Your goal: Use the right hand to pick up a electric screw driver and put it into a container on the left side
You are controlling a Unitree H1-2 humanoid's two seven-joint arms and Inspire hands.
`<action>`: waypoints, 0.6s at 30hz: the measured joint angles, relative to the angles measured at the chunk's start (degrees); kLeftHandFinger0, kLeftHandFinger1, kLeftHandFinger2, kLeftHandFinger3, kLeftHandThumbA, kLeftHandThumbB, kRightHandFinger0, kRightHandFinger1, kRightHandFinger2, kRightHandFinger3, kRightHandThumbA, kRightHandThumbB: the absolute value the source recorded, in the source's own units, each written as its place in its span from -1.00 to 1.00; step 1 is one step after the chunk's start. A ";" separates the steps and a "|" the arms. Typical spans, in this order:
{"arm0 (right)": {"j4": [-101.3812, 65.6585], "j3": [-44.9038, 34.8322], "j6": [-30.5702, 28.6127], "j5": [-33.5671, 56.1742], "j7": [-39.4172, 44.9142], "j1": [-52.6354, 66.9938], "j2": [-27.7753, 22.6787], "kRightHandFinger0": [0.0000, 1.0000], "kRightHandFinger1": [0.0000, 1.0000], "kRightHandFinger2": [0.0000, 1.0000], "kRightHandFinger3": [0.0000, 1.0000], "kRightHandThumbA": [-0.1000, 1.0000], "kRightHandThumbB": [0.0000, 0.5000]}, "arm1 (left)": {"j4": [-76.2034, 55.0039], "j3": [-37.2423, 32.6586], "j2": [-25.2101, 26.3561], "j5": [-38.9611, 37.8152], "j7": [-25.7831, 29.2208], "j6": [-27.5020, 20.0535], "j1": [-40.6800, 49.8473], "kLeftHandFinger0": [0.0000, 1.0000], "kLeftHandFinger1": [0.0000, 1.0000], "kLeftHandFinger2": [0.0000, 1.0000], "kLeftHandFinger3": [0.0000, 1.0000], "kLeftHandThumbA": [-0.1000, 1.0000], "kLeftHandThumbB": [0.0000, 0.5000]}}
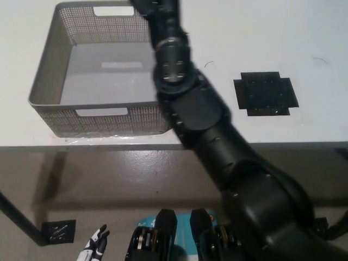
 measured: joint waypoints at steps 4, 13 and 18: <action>1.45 0.75 -0.05 -0.45 -0.50 -1.06 2.30 -1.00 -0.69 0.29 0.39 -1.00 -0.52 | -0.01 -0.24 -0.23 0.01 -0.01 0.00 0.61 1.00 1.00 1.00 1.00 1.00 -0.52; 7.50 1.86 -0.46 -1.77 -1.39 -1.76 3.90 -1.00 -0.71 0.25 0.37 -1.00 -0.59 | -1.18 -0.68 -0.29 0.83 -0.02 0.18 0.77 1.00 1.00 1.00 1.00 1.00 -0.61; 12.73 2.13 -1.46 -2.08 -1.54 -0.63 3.78 -1.00 -0.62 0.28 0.39 -1.00 -0.61 | -1.35 -0.97 -0.08 1.24 -0.10 0.14 1.05 1.00 1.00 1.00 1.00 1.00 -0.79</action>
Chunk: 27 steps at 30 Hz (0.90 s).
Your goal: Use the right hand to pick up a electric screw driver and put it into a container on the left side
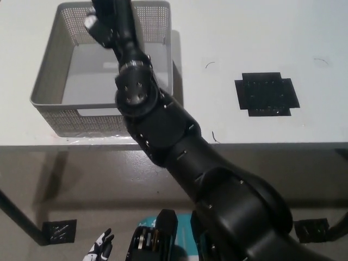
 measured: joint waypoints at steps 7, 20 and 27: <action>5.13 0.57 -1.42 -0.28 0.40 5.07 -1.14 -1.00 -0.67 0.36 0.23 -1.00 -0.54 | -0.52 -0.18 0.86 -0.11 -0.39 0.01 0.66 1.00 1.00 1.00 1.00 0.99 -0.62; 5.98 0.55 -4.92 -0.29 1.07 6.38 -2.31 -0.96 -0.71 -0.04 0.03 -0.24 -0.14 | -1.76 -0.64 0.86 -0.13 -1.06 0.62 1.11 1.00 1.00 0.94 0.89 1.00 -0.45; 5.60 0.25 -7.15 0.00 6.27 6.89 -3.25 1.00 1.00 1.00 1.00 0.83 0.74 | -1.72 -0.71 0.87 -0.45 -1.29 0.66 1.18 1.00 1.00 0.92 0.81 1.00 -0.39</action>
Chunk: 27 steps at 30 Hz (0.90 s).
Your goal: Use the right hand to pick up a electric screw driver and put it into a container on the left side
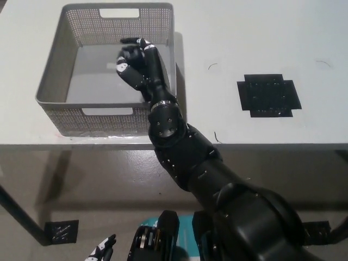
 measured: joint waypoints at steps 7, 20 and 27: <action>-0.84 0.61 -0.49 -0.09 5.78 0.10 -1.83 1.00 1.00 1.00 1.00 1.00 0.97 | 0.19 -0.19 0.17 -0.25 -0.36 -0.03 0.17 1.00 1.00 0.89 0.85 1.00 -0.35; -6.32 0.93 -0.52 -0.25 9.36 2.46 -4.29 1.00 1.00 1.00 1.00 1.00 0.79 | 0.93 -1.11 0.60 -0.46 -0.96 -0.45 0.59 1.00 1.00 0.87 0.92 1.00 -0.46; -20.98 0.72 1.56 -0.18 11.02 6.77 -8.30 1.00 1.00 1.00 1.00 1.00 0.77 | 1.07 -1.37 0.71 -0.46 -1.16 -0.59 0.61 1.00 1.00 0.98 1.00 1.00 -0.53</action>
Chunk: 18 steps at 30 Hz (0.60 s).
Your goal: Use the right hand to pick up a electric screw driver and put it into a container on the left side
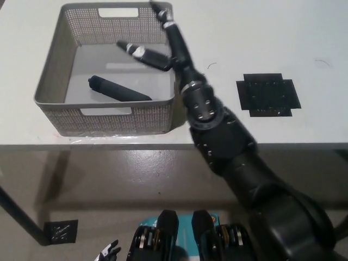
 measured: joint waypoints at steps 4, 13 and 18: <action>-9.44 -0.12 1.73 0.16 0.87 5.33 -2.21 1.00 1.00 1.00 1.00 1.00 0.71 | 0.01 0.00 0.00 0.00 0.00 0.03 -0.01 1.00 1.00 1.00 1.00 1.00 -0.53; -27.50 -0.50 4.53 0.99 1.98 19.13 -5.75 1.00 1.00 1.00 1.00 1.00 0.62 | 0.20 0.00 -0.01 0.01 0.01 0.09 0.01 1.00 1.00 1.00 1.00 1.00 -0.55; -38.68 -1.35 5.60 2.12 2.58 29.82 -8.40 1.00 1.00 1.00 1.00 0.90 0.47 | 0.80 0.01 0.00 0.03 0.01 0.09 0.01 1.00 1.00 1.00 1.00 1.00 -0.50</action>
